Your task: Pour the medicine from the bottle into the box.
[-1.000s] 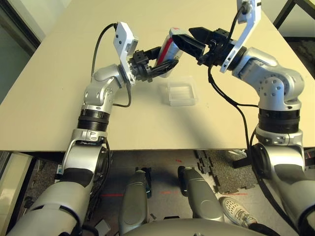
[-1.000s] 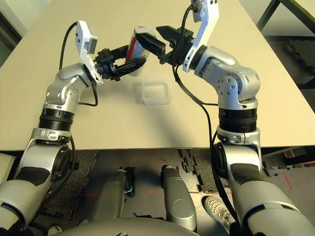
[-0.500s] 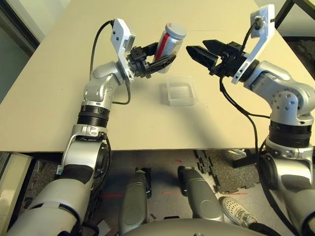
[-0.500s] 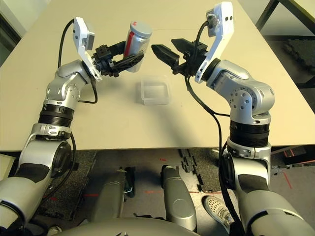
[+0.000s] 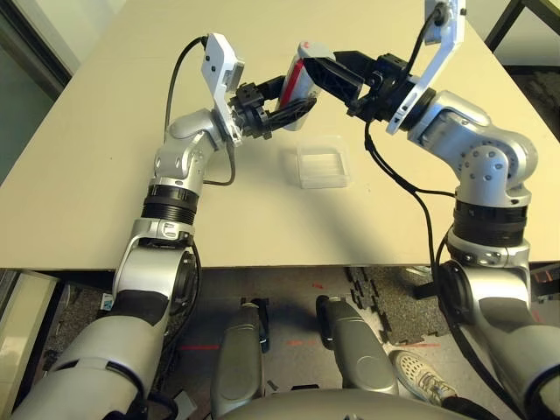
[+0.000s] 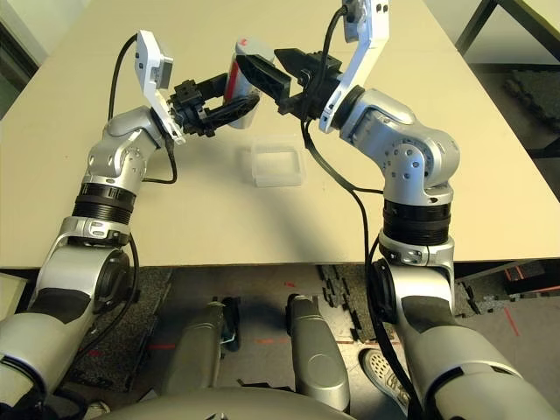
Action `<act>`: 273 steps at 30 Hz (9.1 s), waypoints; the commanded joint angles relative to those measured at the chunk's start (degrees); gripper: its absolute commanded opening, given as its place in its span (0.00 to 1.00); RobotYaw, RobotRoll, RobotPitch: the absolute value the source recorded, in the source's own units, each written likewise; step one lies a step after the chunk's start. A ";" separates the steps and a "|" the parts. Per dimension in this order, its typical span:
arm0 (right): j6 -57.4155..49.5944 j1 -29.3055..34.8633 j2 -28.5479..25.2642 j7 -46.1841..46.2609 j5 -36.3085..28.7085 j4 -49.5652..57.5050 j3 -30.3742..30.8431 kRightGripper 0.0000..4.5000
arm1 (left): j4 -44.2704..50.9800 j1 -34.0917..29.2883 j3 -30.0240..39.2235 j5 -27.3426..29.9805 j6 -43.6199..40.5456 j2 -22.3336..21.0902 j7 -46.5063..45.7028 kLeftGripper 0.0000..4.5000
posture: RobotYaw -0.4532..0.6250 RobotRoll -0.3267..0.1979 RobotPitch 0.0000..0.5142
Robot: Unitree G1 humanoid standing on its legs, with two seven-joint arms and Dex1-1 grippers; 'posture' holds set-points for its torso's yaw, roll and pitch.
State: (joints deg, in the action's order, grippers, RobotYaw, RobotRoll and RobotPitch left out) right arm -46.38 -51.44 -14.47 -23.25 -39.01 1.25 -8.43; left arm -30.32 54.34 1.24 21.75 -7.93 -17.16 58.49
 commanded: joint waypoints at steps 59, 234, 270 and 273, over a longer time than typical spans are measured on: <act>-0.81 -6.81 1.91 1.89 -3.75 4.43 4.28 0.58 | 2.35 -3.43 -2.85 -2.77 0.39 -1.14 -0.91 0.57 | 0.24 0.62 0.35; -9.14 2.91 -11.22 -9.32 2.17 15.31 2.98 1.00 | -4.13 1.34 -1.70 -3.76 -0.65 -4.35 15.26 0.55 | 0.22 0.62 0.36; -3.21 -4.35 -7.57 -14.30 7.19 7.27 10.79 0.57 | -1.44 0.21 -3.72 -4.03 -1.45 -1.89 15.75 0.55 | 0.22 0.62 0.36; -6.99 -6.14 -6.10 -11.64 5.19 6.01 7.87 0.57 | -1.01 -0.18 -3.88 -4.17 -1.45 -1.91 15.80 0.55 | 0.22 0.62 0.36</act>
State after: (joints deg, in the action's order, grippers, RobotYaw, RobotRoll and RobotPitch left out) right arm -51.60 -55.74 -21.40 -36.29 -32.01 7.48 1.16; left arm -32.36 55.30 -1.03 18.06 -9.08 -19.34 73.81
